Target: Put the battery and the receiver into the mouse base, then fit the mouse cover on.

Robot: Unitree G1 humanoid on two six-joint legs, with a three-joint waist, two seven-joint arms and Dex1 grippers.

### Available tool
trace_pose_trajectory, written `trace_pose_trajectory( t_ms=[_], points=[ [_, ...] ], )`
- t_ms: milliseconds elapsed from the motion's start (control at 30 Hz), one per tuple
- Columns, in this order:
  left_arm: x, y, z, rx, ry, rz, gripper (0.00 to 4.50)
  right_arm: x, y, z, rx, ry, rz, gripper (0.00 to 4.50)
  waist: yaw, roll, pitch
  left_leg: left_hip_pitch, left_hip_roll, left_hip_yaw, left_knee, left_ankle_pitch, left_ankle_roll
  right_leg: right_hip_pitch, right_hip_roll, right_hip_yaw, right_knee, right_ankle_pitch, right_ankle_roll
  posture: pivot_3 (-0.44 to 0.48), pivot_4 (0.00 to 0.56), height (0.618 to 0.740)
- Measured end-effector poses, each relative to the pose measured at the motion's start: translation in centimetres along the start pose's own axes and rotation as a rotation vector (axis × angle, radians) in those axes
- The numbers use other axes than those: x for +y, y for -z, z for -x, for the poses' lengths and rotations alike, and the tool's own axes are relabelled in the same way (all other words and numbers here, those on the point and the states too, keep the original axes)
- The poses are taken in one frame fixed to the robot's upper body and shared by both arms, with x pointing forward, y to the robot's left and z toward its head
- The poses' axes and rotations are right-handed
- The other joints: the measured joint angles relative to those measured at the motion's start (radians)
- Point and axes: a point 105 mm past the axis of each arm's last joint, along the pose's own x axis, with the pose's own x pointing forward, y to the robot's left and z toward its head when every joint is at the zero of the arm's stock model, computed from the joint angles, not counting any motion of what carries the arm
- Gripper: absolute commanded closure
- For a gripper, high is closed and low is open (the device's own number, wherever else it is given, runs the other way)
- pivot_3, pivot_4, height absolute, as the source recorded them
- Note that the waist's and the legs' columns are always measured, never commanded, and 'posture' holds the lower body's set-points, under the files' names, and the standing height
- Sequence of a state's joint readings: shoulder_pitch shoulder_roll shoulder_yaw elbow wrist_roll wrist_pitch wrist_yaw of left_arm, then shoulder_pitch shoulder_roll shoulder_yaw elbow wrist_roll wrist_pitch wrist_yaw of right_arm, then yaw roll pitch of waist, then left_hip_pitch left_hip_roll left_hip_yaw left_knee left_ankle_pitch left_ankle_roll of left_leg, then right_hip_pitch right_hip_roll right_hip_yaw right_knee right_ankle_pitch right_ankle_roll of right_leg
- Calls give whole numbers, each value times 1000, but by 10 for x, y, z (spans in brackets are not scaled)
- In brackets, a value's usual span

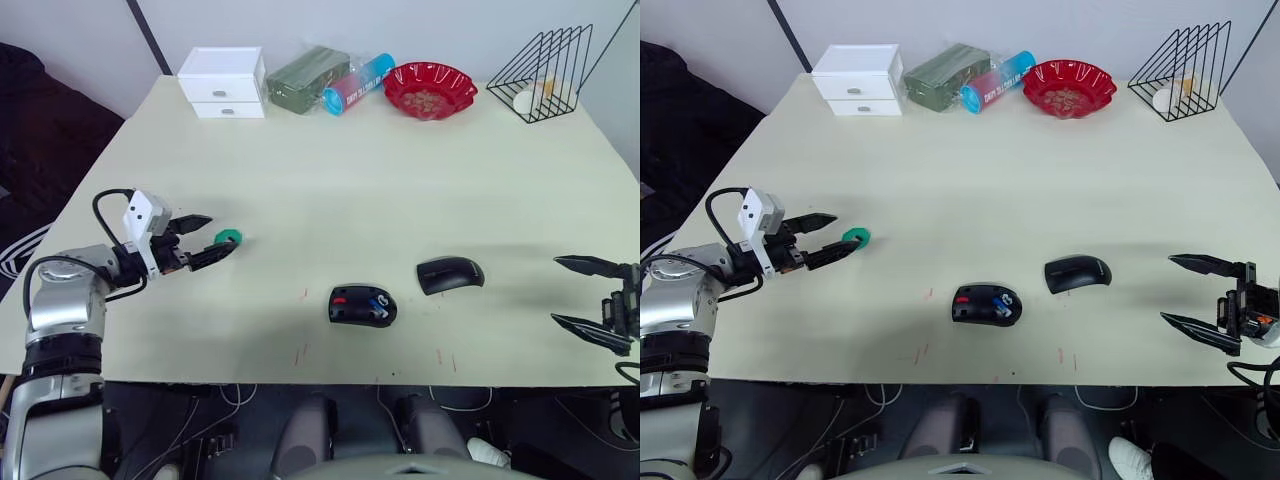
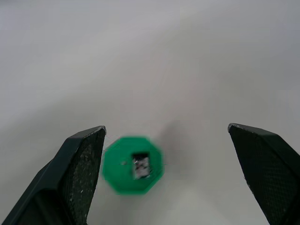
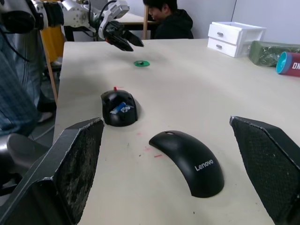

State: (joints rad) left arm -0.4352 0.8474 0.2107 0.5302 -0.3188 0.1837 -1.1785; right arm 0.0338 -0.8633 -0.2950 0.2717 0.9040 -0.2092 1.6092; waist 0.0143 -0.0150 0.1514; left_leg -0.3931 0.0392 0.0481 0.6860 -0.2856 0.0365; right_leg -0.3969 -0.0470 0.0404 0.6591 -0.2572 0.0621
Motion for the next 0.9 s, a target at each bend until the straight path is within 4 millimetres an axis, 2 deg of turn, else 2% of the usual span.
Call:
trace_pose_trajectory(
  t_ms=[233, 367, 533, 600, 667, 700, 900],
  points=[
    [17, 6, 1, 40, -46, 7, 50, 3, 3, 2, 7, 5, -11, 0, -3, 0, 0, 0, 0, 0, 0, 0, 0, 0, 0, 0, 0, 0, 0, 0, 150, 740],
    [18, 7, -3, 56, -6, 9, 1771, 4, 5, 2, 13, 5, -5, 0, -3, 0, 0, 0, 0, 2, 0, 0, 0, 0, 0, 0, 0, 0, 0, 0, 150, 740],
    [13, 8, -4, 67, 66, -12, 1771, 5, 7, 1, 9, 8, -11, 0, -3, -1, 0, -1, 0, 2, 0, 0, 0, -1, 0, -1, 0, 0, 0, 0, 150, 740],
    [14, 7, -5, 68, 70, -14, 2408, 6, 8, 1, 9, 10, -13, 0, -3, -1, 0, -1, 0, 2, 0, 0, 0, -1, 0, -1, 1, 0, 0, 0, 150, 740],
    [14, 6, -5, 71, 75, -18, 2516, 6, 8, 1, 9, 10, -14, 0, -3, -1, 0, -1, 0, 2, 0, 0, 0, -1, 0, -1, 1, 0, 0, 0, 150, 740],
    [14, 6, -6, 75, 82, -16, 3189, 6, 9, 1, 8, 11, -14, 0, -3, -1, 0, -1, 0, 2, 0, 0, 0, -1, 0, -1, 1, 0, 0, 0, 150, 740],
    [14, 15, -6, 120, 88, -32, 3189, 11, 12, 4, 10, 24, -18, 0, -3, -1, 1, -2, 0, 2, 0, 0, 0, -1, 0, -1, 1, 0, 0, 0, 150, 740]
  ],
)
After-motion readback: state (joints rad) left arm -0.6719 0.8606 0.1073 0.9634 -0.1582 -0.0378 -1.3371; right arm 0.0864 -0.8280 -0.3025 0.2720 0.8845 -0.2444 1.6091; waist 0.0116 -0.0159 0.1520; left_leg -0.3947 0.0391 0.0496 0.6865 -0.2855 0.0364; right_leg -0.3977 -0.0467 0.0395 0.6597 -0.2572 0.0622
